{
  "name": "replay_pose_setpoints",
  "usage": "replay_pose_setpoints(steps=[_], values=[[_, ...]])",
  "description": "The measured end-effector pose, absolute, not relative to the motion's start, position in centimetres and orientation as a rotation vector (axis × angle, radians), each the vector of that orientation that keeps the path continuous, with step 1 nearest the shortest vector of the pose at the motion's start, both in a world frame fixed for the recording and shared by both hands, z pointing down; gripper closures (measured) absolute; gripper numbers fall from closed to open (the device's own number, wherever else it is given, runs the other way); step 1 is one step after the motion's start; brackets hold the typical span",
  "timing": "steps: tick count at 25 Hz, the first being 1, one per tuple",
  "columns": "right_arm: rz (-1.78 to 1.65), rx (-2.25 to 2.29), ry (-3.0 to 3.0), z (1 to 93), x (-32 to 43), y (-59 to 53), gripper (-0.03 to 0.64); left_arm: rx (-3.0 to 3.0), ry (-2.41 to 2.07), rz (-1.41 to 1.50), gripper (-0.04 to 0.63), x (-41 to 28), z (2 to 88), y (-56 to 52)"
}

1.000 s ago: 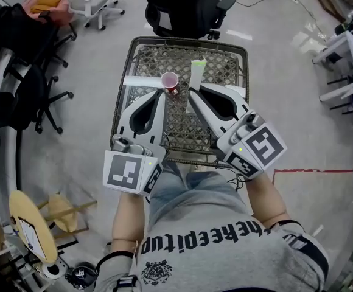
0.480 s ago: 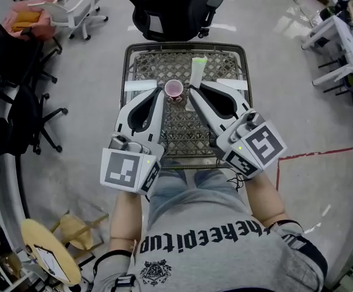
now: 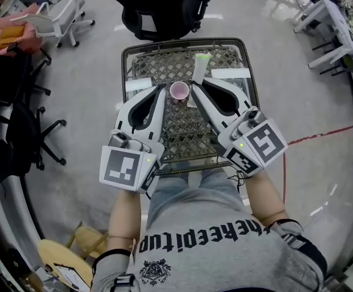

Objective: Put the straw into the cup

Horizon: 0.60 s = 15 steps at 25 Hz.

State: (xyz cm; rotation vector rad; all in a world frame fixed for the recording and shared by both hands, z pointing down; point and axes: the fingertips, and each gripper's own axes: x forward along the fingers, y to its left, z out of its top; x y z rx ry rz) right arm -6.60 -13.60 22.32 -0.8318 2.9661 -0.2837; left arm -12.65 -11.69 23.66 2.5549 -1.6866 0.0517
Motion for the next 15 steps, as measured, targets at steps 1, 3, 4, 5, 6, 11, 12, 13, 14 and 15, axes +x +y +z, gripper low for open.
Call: replay_pose_setpoints(steps=[1, 3, 4, 5, 6, 11, 12, 13, 14, 15], values=[[-0.286, -0.849, 2.961, 22.5, -6.8, -13.8, 0.558, 2.561, -1.67, 0.062, 0.578, -12.9, 23.9, -11.8], [-0.295, -0.887, 2.95, 22.9, -7.2, -14.1, 0.557, 2.567, -1.649, 0.069, 0.578, -13.5, 24.2, -12.2], [-0.302, -0.908, 2.945, 23.1, -7.4, -14.3, 0.558, 2.562, -1.635, 0.083, 0.578, -13.9, 24.5, -12.4], [-0.309, -0.929, 2.94, 23.2, -7.6, -14.5, 0.557, 2.56, -1.616, 0.096, 0.578, -14.1, 24.6, -12.7], [-0.314, -0.95, 2.935, 23.3, -7.8, -14.8, 0.558, 2.564, -1.593, 0.103, 0.578, -14.3, 24.8, -12.9], [-0.333, -1.043, 2.892, 24.3, -8.0, -16.1, 0.557, 2.608, -1.504, 0.085, 0.578, -14.7, 25.4, -14.0], [-0.335, -1.059, 2.883, 24.5, -8.0, -16.3, 0.557, 2.616, -1.486, 0.085, 0.578, -14.7, 25.7, -14.2], [-0.336, -1.075, 2.876, 24.9, -8.1, -16.5, 0.557, 2.621, -1.474, 0.084, 0.578, -14.8, 25.9, -14.4], [-0.338, -1.091, 2.871, 25.2, -8.1, -16.7, 0.557, 2.622, -1.465, 0.088, 0.578, -14.8, 26.1, -14.6], [-0.341, -1.107, 2.867, 25.6, -8.1, -16.9, 0.557, 2.622, -1.454, 0.097, 0.578, -14.8, 26.4, -14.8]])
